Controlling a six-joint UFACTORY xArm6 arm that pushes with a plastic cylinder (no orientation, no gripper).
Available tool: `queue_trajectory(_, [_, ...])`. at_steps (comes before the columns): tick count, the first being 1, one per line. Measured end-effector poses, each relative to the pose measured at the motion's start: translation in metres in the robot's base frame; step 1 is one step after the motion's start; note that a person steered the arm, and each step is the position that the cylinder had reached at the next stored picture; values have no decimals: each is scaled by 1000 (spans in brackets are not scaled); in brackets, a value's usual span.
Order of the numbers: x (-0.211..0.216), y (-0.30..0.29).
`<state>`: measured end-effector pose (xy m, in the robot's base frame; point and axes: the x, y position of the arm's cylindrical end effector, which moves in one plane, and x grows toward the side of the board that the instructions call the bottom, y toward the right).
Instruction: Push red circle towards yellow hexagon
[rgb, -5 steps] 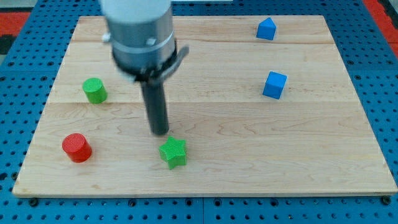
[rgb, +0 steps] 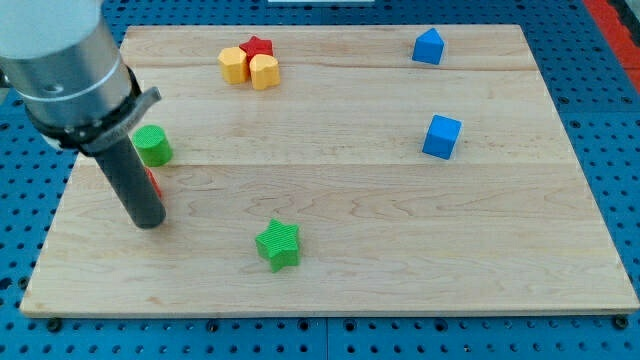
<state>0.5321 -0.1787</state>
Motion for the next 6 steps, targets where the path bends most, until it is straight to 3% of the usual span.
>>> queue_trajectory(1, [-14, -40])
queue_trajectory(3, [-89, 31])
queue_trajectory(4, [-98, 45])
queue_trajectory(5, [-73, 33])
queue_trajectory(6, [-95, 16])
